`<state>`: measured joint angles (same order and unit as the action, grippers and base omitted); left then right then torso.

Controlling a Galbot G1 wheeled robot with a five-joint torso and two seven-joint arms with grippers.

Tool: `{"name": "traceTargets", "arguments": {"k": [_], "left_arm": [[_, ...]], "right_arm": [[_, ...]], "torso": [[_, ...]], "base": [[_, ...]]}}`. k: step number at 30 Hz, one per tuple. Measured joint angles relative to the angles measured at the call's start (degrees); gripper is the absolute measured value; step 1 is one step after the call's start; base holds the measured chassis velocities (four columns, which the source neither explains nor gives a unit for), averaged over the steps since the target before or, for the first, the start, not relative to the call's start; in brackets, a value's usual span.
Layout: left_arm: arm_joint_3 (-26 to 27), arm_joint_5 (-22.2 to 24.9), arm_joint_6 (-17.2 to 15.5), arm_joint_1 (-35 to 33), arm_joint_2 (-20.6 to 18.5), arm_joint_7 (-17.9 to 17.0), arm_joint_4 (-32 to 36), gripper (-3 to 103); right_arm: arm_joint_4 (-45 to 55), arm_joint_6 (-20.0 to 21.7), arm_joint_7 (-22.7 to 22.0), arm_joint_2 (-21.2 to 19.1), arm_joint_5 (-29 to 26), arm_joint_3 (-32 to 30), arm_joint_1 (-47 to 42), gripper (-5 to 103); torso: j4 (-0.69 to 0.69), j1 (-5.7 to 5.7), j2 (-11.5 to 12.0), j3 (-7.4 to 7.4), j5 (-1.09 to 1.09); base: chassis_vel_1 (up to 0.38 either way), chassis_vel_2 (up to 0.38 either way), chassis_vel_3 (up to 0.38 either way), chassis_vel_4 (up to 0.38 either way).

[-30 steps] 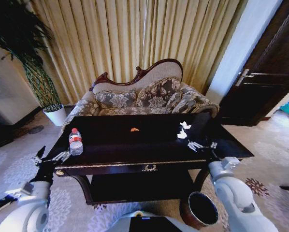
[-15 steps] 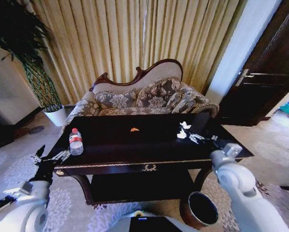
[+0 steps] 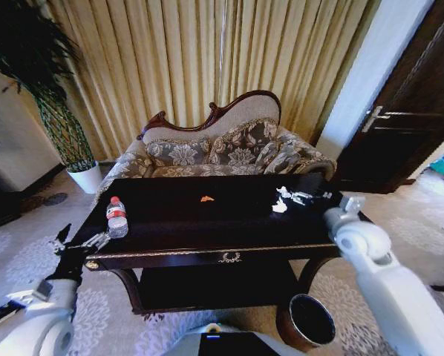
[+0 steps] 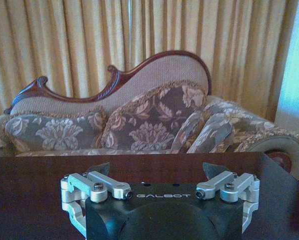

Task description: Move to the front of the table and place the trash on the table into the trash bin.

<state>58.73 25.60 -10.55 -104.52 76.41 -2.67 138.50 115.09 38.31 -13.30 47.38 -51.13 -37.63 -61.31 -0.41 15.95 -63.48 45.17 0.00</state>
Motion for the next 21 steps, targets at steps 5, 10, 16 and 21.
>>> {"name": "traceTargets", "arguments": {"k": [5,10,16,21], "left_arm": [[-0.5,-0.3,0.0,0.0,0.2,0.0,0.1,100],[-0.6,-0.4,-0.1,-0.1,0.3,-0.1,0.1,100],[-0.5,-0.4,-0.2,-0.3,0.4,-0.1,0.2,100],[-0.6,-0.4,-0.3,-0.1,0.4,-0.1,0.2,100]], "right_arm": [[-2.3,3.0,-1.2,-0.8,-5.1,2.6,5.2,100],[-4.6,3.1,-2.4,-0.3,-6.5,6.7,8.3,100],[-6.1,3.1,-2.4,0.0,-5.5,9.6,9.8,100],[-8.0,3.0,-2.4,-0.2,-4.5,11.6,10.6,100]], "torso": [[0.00,0.00,0.0,0.00,0.00],[0.00,0.00,0.0,0.00,0.00],[0.01,0.00,0.0,0.00,0.00],[0.00,0.00,0.0,0.00,0.00]], "base": [[0.000,0.000,0.000,0.000],[0.000,0.000,0.000,0.000],[0.000,0.000,0.000,0.000],[0.000,0.000,0.000,0.000]]}}
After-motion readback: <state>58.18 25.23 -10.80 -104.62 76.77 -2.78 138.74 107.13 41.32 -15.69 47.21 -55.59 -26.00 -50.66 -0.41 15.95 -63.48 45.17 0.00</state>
